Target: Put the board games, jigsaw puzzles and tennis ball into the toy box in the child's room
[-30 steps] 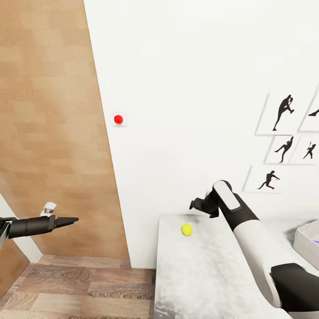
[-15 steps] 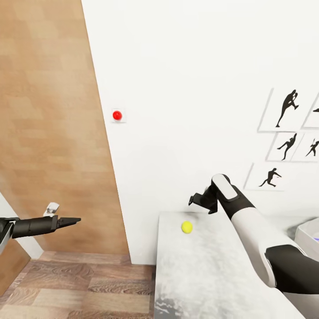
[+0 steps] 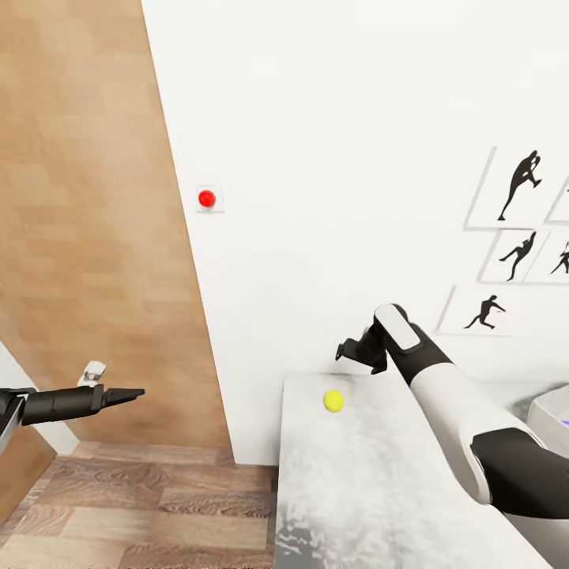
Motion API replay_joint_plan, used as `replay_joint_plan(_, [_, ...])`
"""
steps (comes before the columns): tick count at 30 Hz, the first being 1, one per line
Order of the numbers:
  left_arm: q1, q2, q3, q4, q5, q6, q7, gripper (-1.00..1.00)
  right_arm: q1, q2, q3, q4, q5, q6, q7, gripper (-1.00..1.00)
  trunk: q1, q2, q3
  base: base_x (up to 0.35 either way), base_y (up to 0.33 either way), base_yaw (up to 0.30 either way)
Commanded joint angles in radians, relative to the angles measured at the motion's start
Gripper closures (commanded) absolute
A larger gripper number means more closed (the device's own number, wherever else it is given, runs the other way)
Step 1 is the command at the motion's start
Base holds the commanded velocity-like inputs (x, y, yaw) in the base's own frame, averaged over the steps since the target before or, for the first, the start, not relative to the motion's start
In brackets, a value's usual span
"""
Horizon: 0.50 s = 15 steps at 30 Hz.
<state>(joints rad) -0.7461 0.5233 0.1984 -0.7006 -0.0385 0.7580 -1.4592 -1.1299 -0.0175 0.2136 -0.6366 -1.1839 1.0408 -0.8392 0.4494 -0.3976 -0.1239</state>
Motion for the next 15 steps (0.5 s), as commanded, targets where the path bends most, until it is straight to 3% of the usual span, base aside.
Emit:
replay_joint_plan(1, [-0.001,0.000,0.001,0.000,-0.004,0.011,-0.006,-1.00,-0.002,-0.001,0.017,-0.001,-0.006,0.001,-0.009,-1.00,0.001,-0.002,-0.004,0.000,0.000,0.000])
replay_joint_plan(9, [-0.001,-0.001,0.000,0.000,-0.004,0.011,0.001,-1.00,-0.001,0.023,0.040,-0.003,0.003,0.000,-0.009,-1.00,0.001,-0.002,-0.017,0.000,0.000,0.000])
replay_joint_plan(15, [0.000,-0.022,0.000,0.000,-0.004,0.011,0.073,-1.00,-0.001,0.026,0.096,-0.008,0.004,-0.003,-0.009,-1.00,0.001,-0.002,-0.027,0.000,0.000,0.000])
